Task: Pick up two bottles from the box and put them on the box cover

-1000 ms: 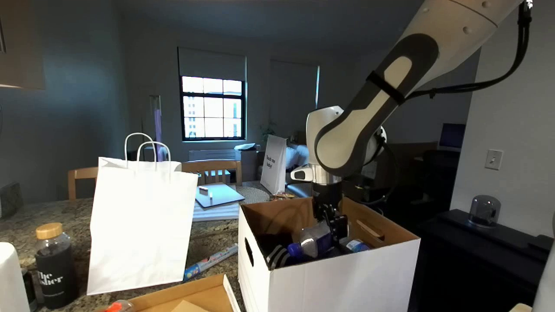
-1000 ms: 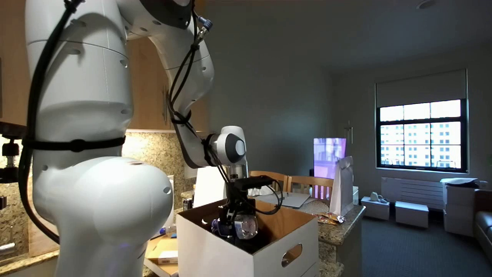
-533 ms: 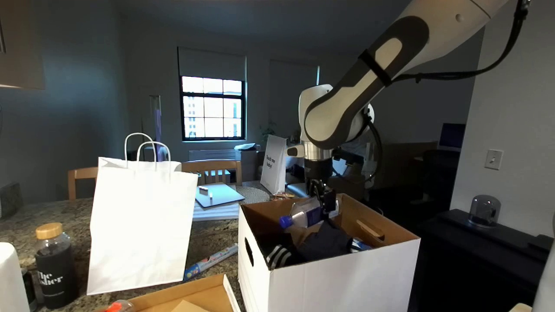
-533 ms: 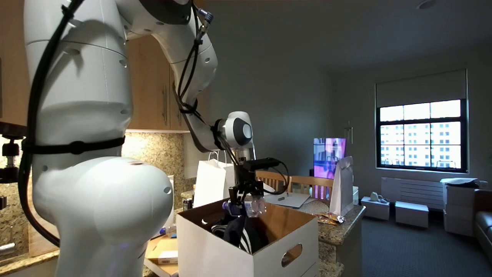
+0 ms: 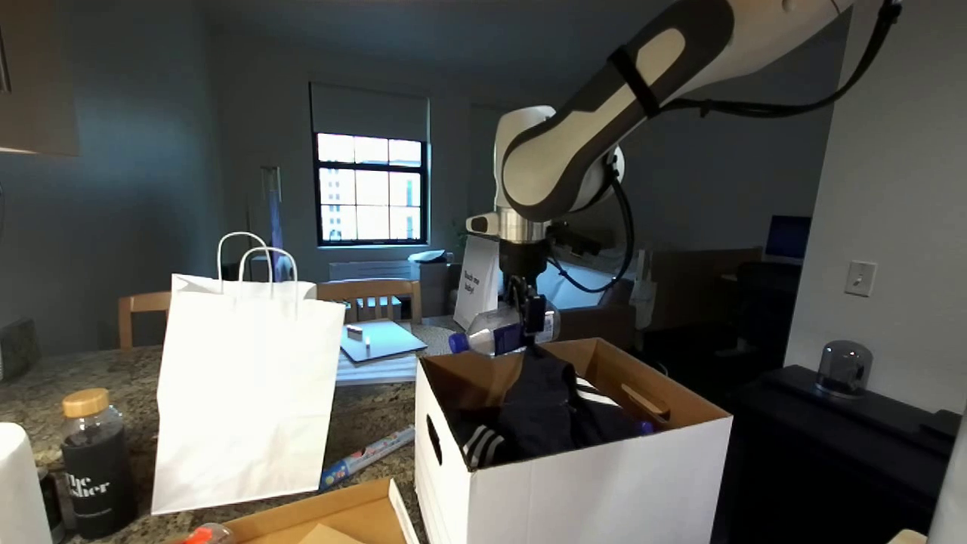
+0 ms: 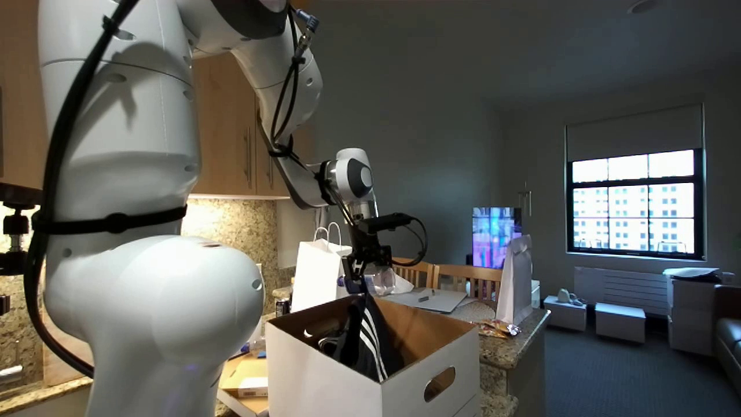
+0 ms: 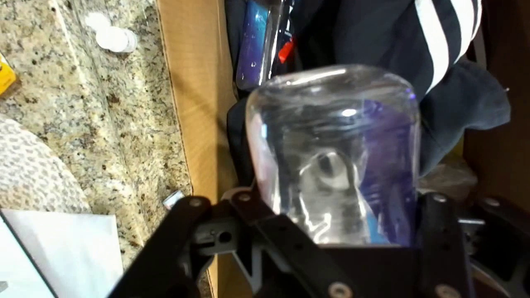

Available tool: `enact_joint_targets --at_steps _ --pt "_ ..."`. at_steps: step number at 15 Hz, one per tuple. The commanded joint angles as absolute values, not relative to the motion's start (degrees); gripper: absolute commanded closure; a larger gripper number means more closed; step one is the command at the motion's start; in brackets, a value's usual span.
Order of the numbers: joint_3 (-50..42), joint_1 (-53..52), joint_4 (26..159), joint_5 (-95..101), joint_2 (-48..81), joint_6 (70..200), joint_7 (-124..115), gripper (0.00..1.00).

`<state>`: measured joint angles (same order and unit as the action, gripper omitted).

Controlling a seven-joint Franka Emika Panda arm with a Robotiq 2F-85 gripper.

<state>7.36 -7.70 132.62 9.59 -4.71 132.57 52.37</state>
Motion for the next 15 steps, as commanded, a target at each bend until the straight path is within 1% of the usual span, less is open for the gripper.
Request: enact_joint_targets --at_steps 1,6,15 --pt "8.7 -9.1 131.4 10.9 -4.6 133.1 46.0 0.66" --pt "10.0 -10.3 130.5 13.4 -5.0 133.3 39.6 0.66" --pt "11.9 -11.5 120.1 18.4 -5.6 127.6 30.3 0.66"
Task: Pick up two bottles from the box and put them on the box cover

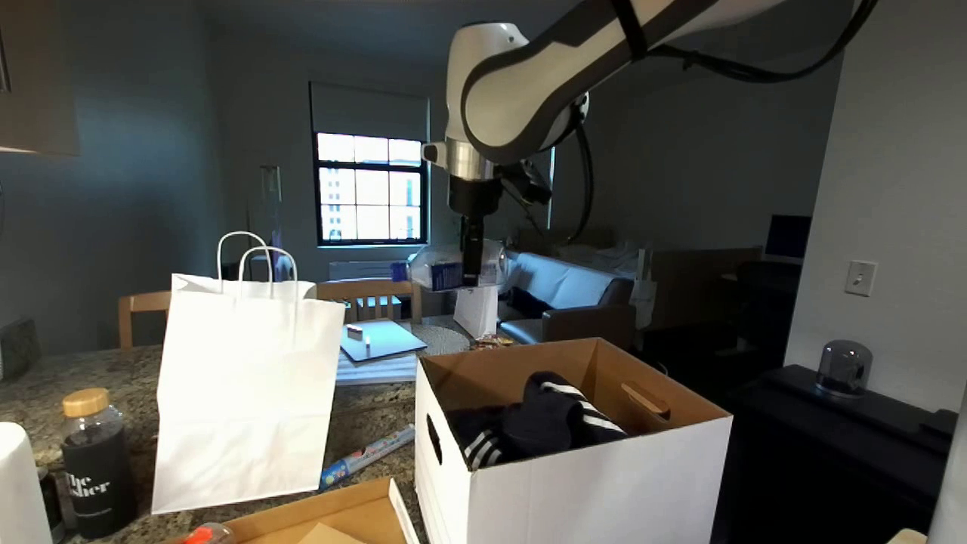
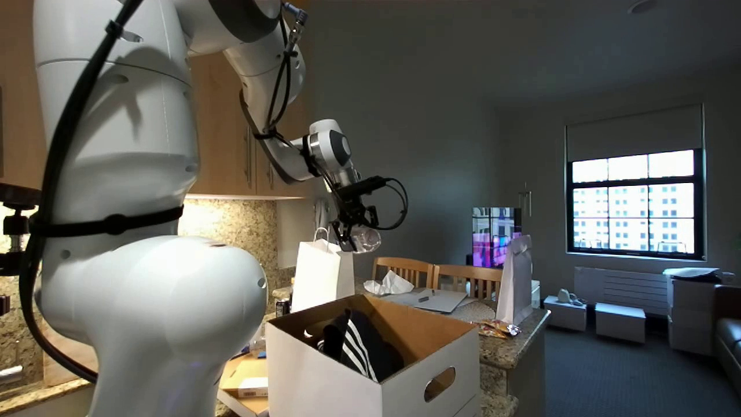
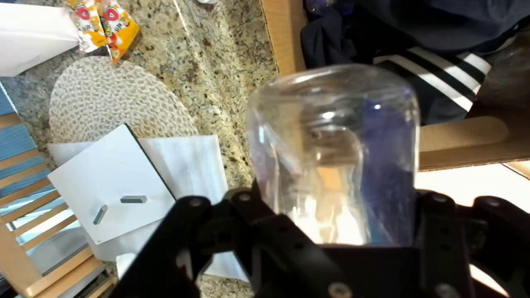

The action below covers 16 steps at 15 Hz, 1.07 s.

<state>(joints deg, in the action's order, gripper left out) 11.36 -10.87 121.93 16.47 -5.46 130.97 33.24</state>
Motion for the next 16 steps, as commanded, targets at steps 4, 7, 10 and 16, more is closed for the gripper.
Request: enact_joint_targets --at_steps 4,7,10,16 --pt "12.9 -13.3 121.3 15.2 -5.6 123.7 33.8 0.66" --pt "13.6 -15.8 123.9 8.0 -5.2 127.3 40.1 0.66" --pt "14.9 -18.5 124.8 -0.5 -5.6 129.5 47.4 0.66" --pt "17.5 -22.4 127.3 -16.5 -1.4 140.1 63.2 0.66"
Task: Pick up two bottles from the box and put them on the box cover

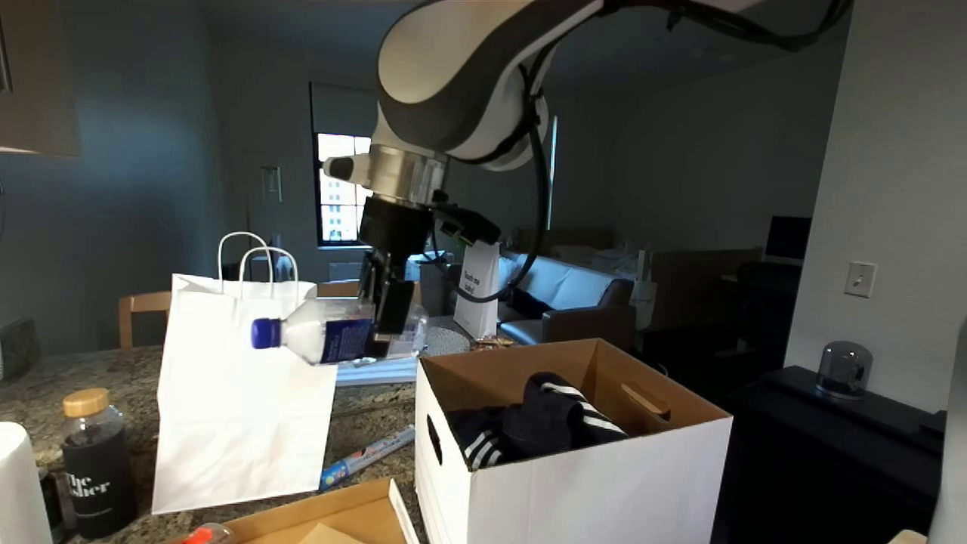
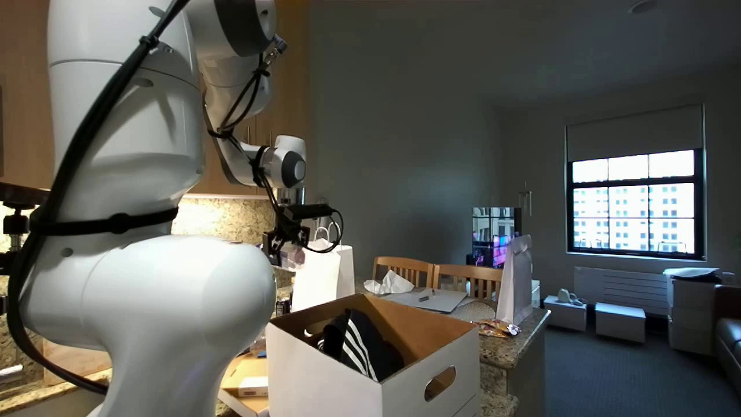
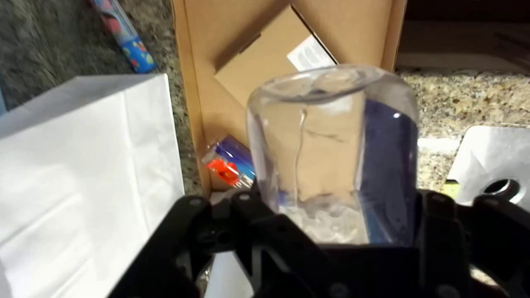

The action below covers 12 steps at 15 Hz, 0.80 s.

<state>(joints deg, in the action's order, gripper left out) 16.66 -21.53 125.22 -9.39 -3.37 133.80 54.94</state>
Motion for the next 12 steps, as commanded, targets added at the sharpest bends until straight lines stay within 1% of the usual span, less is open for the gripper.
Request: enact_joint_targets --at_steps 1,7,12 --pt "18.1 -22.7 127.8 -19.4 -0.2 141.8 65.9 0.66" --pt "24.3 -22.4 131.0 -26.3 10.7 153.3 73.0 0.66" --pt "28.7 -21.5 130.1 -19.4 22.6 157.0 70.7 0.66"
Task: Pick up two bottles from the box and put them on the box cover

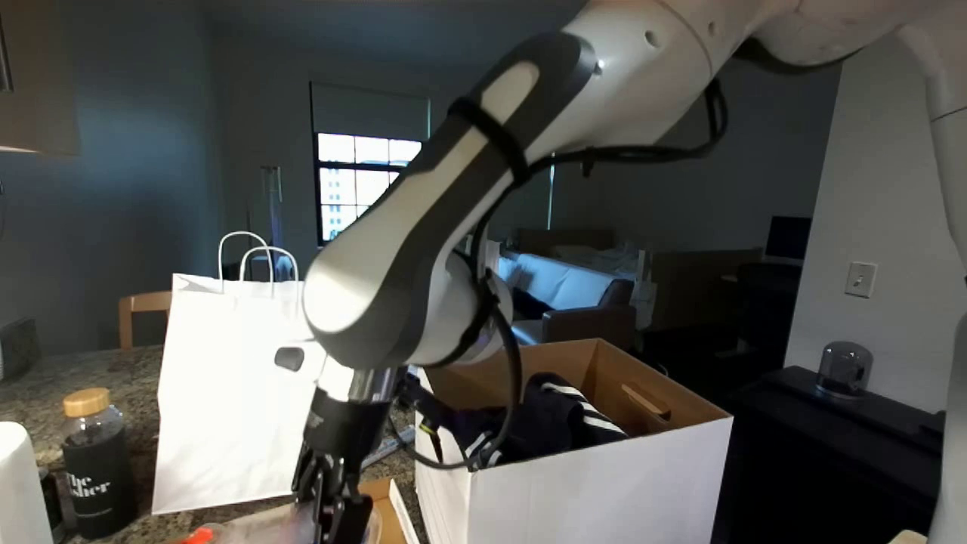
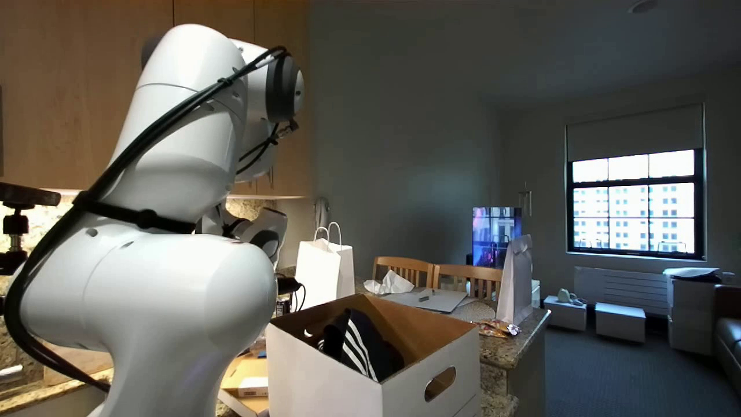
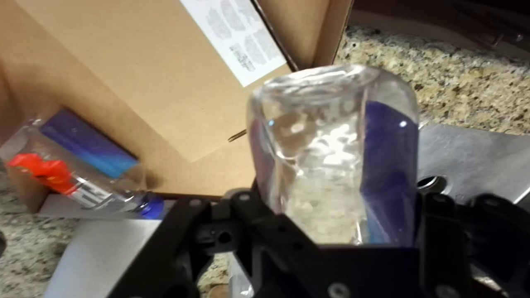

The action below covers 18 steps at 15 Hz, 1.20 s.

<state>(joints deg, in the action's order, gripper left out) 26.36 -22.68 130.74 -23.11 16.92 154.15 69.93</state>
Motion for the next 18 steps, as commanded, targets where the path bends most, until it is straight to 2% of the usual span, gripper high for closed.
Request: enact_joint_targets --at_steps 1,4,9,12,15,16,18 --pt "28.6 -21.9 129.8 -16.6 24.4 157.2 69.9 0.66" --pt "28.0 -23.0 128.3 -8.7 29.0 158.4 67.5 0.66" --pt "25.9 -26.2 126.0 1.4 34.7 168.2 59.4 0.66" --pt "20.8 -31.8 124.1 9.5 36.4 172.8 52.1 0.66" --pt "14.0 -38.4 121.0 17.5 37.1 172.1 44.8 0.66" --pt "11.9 -40.5 120.1 19.8 37.3 171.8 42.4 0.16" --pt "8.2 -44.2 118.0 23.7 37.5 171.5 37.8 0.09"
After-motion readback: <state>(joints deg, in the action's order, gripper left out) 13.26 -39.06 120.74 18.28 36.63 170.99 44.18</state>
